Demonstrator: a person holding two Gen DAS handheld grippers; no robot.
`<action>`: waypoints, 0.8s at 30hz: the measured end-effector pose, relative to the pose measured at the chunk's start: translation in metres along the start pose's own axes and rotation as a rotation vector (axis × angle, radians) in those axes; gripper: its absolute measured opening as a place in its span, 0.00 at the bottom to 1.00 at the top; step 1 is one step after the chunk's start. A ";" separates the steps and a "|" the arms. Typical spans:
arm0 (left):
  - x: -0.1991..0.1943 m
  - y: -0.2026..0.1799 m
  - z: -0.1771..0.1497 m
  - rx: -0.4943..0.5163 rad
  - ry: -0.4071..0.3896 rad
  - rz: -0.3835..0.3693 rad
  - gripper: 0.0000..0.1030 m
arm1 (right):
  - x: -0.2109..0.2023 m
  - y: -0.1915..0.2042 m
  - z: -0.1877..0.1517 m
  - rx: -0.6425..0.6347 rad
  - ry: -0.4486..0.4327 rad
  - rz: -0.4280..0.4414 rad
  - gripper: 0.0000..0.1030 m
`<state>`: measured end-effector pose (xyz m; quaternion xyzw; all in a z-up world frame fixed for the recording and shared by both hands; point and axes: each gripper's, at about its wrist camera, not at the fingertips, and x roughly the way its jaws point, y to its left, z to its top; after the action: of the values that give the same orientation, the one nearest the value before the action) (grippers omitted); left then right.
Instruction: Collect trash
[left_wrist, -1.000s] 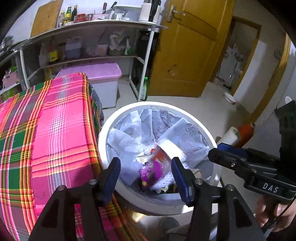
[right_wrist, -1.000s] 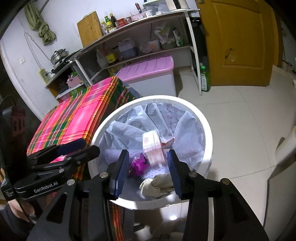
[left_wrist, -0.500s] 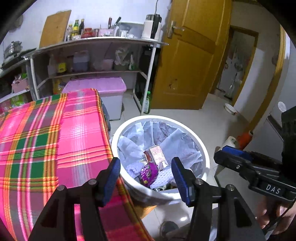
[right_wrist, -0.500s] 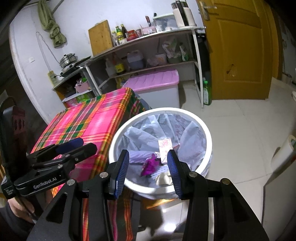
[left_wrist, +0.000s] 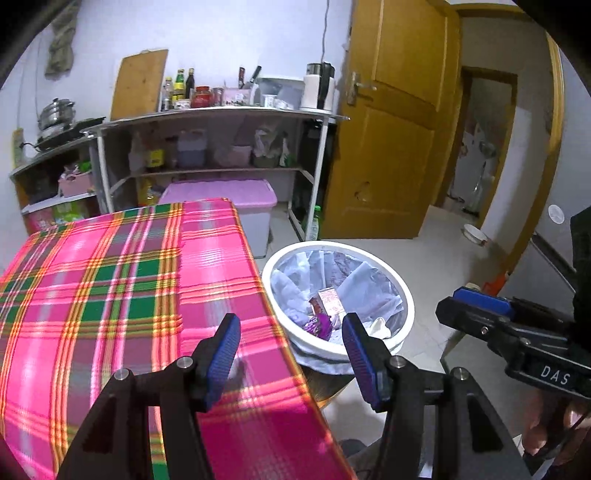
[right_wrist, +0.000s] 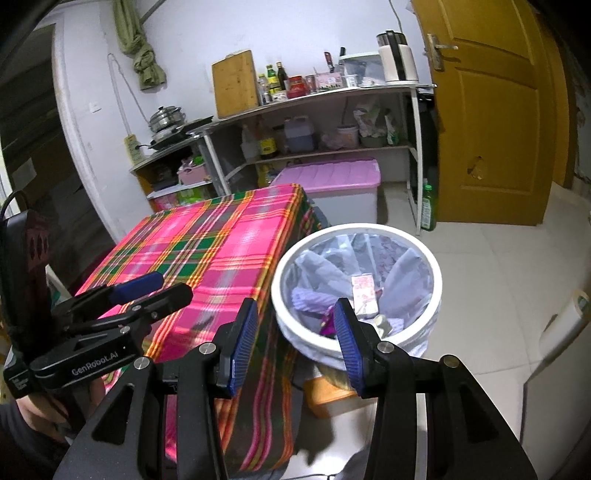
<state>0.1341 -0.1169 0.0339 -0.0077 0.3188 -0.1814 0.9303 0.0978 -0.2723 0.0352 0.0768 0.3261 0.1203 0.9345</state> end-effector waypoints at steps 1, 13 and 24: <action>-0.004 0.002 -0.003 -0.005 -0.003 0.004 0.55 | -0.002 0.002 -0.002 -0.005 -0.001 0.001 0.43; -0.039 0.015 -0.029 -0.022 -0.041 0.055 0.55 | -0.017 0.028 -0.021 -0.069 -0.033 -0.011 0.44; -0.064 0.019 -0.047 -0.039 -0.059 0.078 0.55 | -0.021 0.049 -0.037 -0.115 -0.025 0.013 0.45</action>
<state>0.0657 -0.0727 0.0311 -0.0187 0.2945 -0.1387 0.9453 0.0507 -0.2289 0.0297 0.0267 0.3063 0.1438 0.9406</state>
